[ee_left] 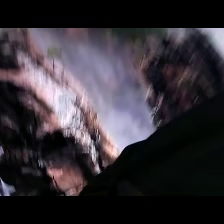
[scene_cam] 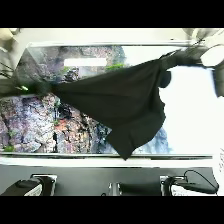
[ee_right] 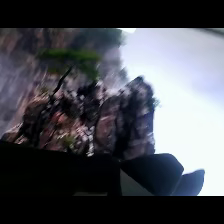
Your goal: Fold the shirts.
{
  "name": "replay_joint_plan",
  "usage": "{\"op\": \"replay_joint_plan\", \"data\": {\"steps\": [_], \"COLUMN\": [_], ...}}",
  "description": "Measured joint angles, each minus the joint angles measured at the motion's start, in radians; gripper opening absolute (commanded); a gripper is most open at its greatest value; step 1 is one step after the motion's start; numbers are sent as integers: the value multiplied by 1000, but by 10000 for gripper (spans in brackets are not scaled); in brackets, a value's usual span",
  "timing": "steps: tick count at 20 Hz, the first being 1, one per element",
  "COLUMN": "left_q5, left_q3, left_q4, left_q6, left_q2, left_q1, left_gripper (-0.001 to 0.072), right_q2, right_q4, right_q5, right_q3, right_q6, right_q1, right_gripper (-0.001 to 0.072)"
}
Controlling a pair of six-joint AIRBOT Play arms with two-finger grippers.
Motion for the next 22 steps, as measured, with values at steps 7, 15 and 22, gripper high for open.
{"op": "replay_joint_plan", "data": {"steps": [7, 15, 22], "left_q5": [19, 23, 24], "left_q3": [-171, -189, -190], "left_q4": [-60, -65, -67], "left_q6": [3, 40, 43], "left_q2": [-72, -81, -80], "left_q1": [10, 32, 33], "left_gripper": [22, 22, 22], "right_q2": [-135, 83, 187], "right_q4": [145, 60, 282], "right_q5": [282, 507, 168], "right_q3": [21, -557, -965], "right_q6": [-21, -55, -63], "right_q1": [-89, -166, -167], "right_gripper": [622, 610, 606]}}
